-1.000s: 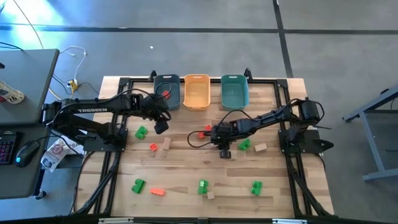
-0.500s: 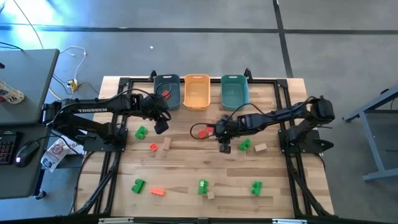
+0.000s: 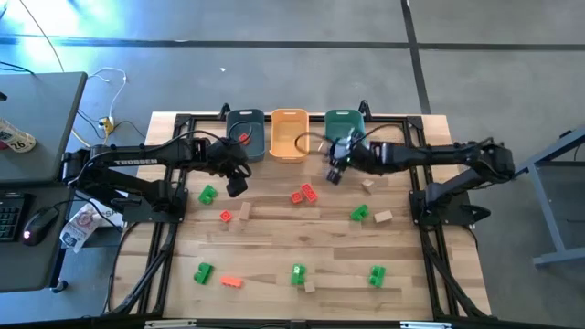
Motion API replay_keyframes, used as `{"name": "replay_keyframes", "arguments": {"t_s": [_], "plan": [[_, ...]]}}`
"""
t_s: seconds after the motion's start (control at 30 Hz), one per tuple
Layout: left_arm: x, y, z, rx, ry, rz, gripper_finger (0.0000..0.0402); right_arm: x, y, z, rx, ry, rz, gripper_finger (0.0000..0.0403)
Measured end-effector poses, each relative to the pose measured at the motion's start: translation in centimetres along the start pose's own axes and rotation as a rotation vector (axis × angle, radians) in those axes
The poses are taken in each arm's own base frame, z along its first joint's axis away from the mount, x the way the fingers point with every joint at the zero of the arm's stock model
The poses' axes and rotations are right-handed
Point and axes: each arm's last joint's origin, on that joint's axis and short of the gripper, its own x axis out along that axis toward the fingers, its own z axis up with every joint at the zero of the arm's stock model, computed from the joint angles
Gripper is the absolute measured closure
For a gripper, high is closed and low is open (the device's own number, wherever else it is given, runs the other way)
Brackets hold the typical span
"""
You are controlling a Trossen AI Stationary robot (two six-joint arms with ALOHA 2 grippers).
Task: Sort & place blocks by color
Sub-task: Put the brown block into the green bin
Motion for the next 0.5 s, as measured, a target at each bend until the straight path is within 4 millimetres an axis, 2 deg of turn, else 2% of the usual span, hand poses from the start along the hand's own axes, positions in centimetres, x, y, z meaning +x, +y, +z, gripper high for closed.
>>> {"name": "replay_keyframes", "arguments": {"t_s": [0.3,0.5], "plan": [[0.0,0.0,0.0,0.000,0.000,-0.002,0.0193,2.5,-5.1,0.0,0.132,0.033,-0.155,0.0299],[0.0,0.0,0.0,0.000,0.000,-0.001,0.0193,5.5,-7.4,-1.0,0.213,0.108,-0.138,0.0298]]}}
